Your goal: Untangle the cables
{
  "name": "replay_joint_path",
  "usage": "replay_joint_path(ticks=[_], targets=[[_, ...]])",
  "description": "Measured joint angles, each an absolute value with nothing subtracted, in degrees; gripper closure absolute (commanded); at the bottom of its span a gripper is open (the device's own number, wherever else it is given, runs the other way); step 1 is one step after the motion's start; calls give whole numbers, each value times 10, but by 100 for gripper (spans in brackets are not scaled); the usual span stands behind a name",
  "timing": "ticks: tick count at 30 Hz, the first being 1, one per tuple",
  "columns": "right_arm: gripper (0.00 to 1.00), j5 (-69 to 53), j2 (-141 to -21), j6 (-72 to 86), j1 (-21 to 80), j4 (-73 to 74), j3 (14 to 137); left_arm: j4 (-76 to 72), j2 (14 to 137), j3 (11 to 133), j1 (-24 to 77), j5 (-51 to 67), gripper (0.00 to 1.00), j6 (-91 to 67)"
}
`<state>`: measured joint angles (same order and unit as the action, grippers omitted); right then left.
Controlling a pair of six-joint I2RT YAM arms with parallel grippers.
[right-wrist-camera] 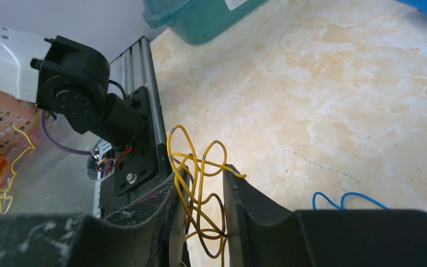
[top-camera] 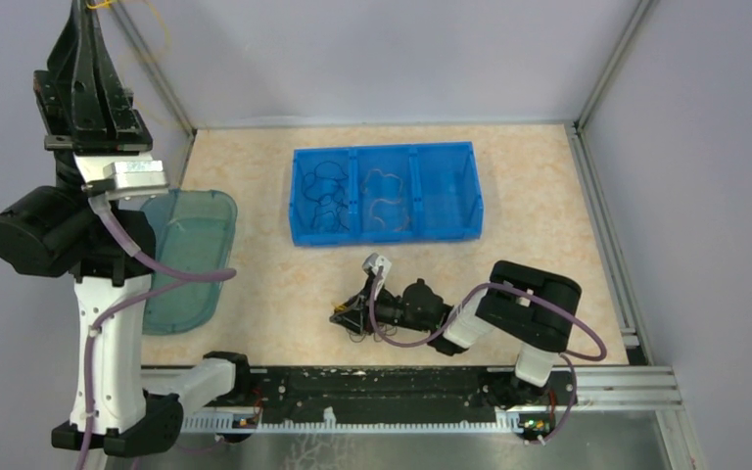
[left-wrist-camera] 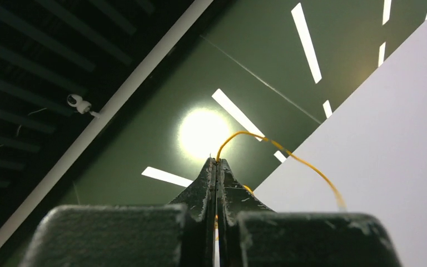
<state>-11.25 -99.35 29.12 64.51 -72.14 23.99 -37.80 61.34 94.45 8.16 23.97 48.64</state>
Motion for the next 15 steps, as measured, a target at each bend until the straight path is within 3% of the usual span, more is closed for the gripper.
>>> replay_joint_path(ticks=[6,15], targets=[[69,-104,-967,290,645,-718,240,-269,596,951,82,287,100,431],[68,-47,-752,252,647,-624,263,-120,577,825,83,376,100,331]])
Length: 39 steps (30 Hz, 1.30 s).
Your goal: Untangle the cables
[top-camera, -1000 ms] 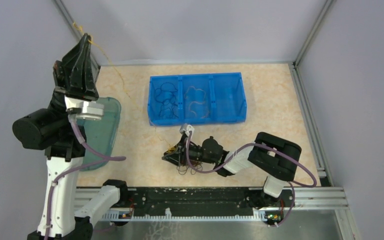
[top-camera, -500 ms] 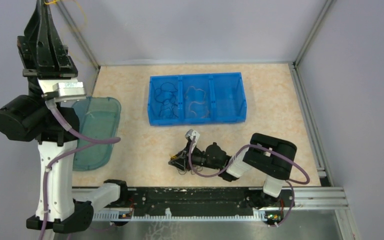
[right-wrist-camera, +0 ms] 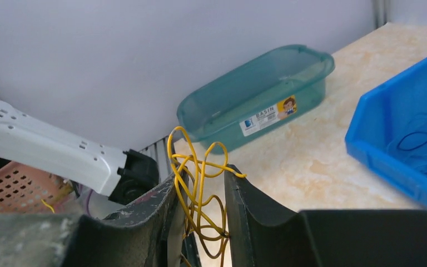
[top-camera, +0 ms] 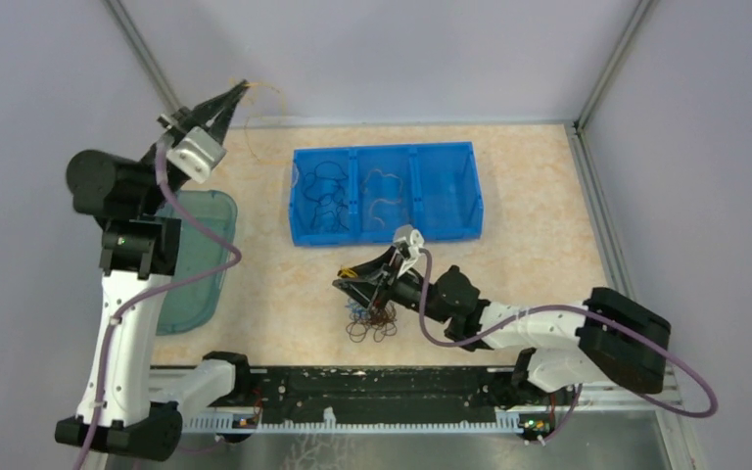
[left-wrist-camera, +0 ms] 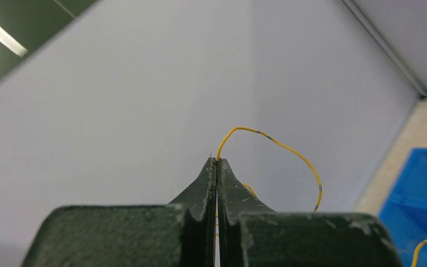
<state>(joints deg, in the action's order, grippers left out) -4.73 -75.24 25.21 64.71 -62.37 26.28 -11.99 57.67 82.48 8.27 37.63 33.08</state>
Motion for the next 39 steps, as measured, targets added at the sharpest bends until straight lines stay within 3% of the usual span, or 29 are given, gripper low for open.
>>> replay_joint_path(ticks=[13,24,39], targets=[[66,136,-593,224,643,-488,215,-47,641,752,186,426,100,281],[65,274,-507,196,637,-377,213,-66,790,755,251,385,100,284],[64,351,-457,171,605,-321,198,-111,985,825,274,314,100,302]])
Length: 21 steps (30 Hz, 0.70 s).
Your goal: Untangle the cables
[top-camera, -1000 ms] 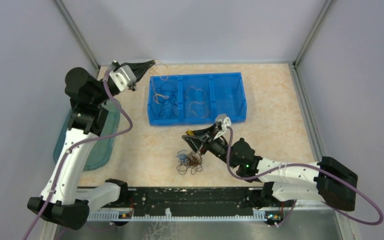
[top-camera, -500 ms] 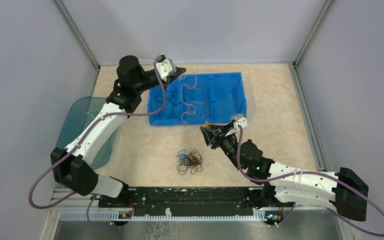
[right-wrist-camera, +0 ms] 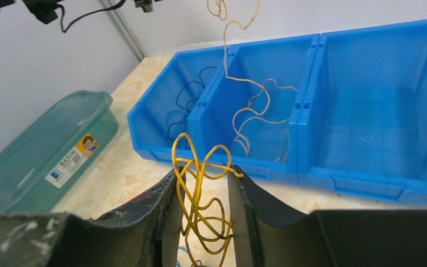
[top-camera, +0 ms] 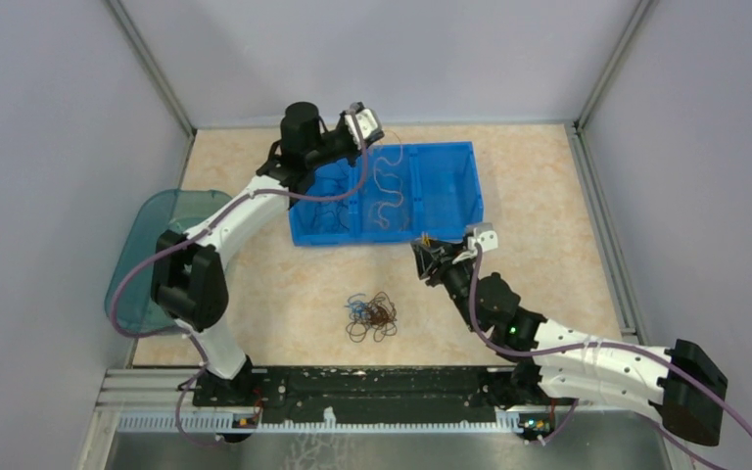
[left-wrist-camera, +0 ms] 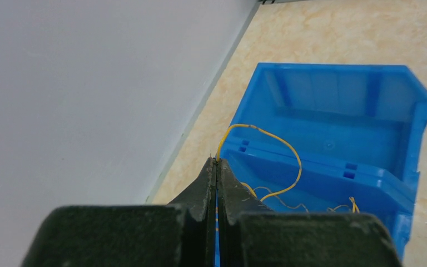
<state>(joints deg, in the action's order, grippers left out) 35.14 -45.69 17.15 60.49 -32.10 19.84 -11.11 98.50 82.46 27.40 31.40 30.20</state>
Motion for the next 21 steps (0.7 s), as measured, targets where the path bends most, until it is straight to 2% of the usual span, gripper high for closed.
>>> replay_joint_path(ticks=[3,4,5,11,18,20,21], targets=[[64,355,-453,167,601,-316,198,-106,1021,846,276,296,95,323],[64,356,-452,165,599,-315,199,-100,1032,854,277,289,92,330],[64,356,-451,165,598,-314,199,-94,1043,863,278,282,83,335],[64,357,-453,163,582,-283,201,-14,1099,923,281,243,67,347],[63,329,-470,178,537,-244,223,92,1107,949,289,231,58,358],[63,316,-478,180,525,-239,234,109,1107,954,289,228,49,357],[63,307,-485,181,519,-237,240,119,1107,960,289,226,40,355]])
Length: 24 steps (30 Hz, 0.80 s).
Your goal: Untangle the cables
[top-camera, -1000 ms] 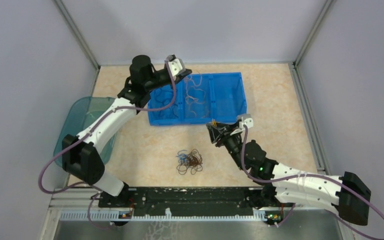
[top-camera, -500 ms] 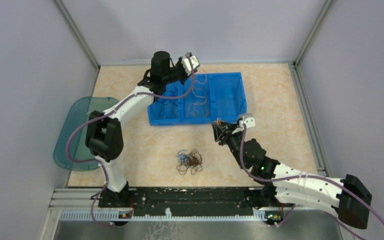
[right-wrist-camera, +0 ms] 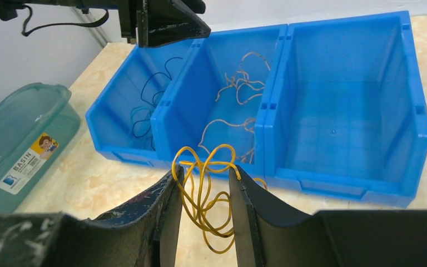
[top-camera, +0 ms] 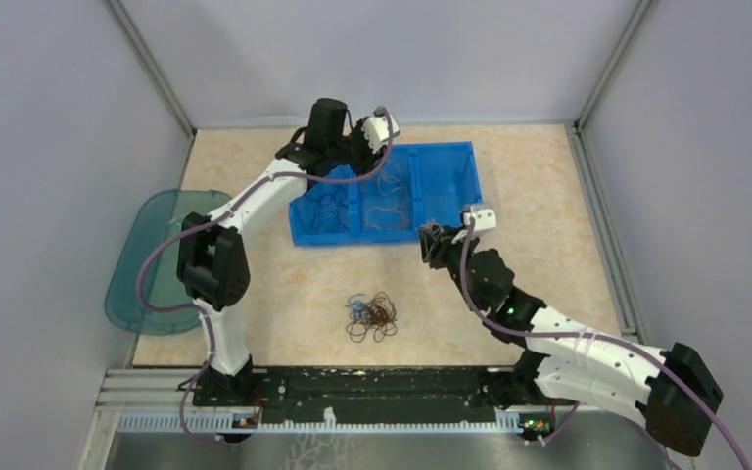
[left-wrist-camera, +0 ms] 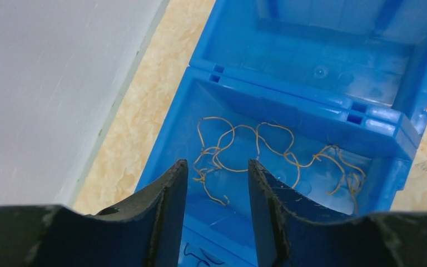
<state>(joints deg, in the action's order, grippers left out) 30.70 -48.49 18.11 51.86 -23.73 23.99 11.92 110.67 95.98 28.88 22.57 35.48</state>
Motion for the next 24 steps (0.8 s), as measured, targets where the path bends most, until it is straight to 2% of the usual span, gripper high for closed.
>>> replay_joint_path(ticks=[3,4,8,14,18,24], targets=[[62,265,-520,188,487,-226,276,160,1105,989,285,225,7,343],[62,251,-538,192,474,-224,293,179,1103,1007,282,226,1,337],[62,195,-625,201,435,-214,374,229,1063,1038,263,240,0,305],[60,116,-780,208,402,-203,512,294,936,1024,188,289,0,255],[52,95,-863,200,391,-191,586,324,863,984,154,312,0,233],[49,91,-943,177,377,-171,648,375,840,962,150,326,0,211]])
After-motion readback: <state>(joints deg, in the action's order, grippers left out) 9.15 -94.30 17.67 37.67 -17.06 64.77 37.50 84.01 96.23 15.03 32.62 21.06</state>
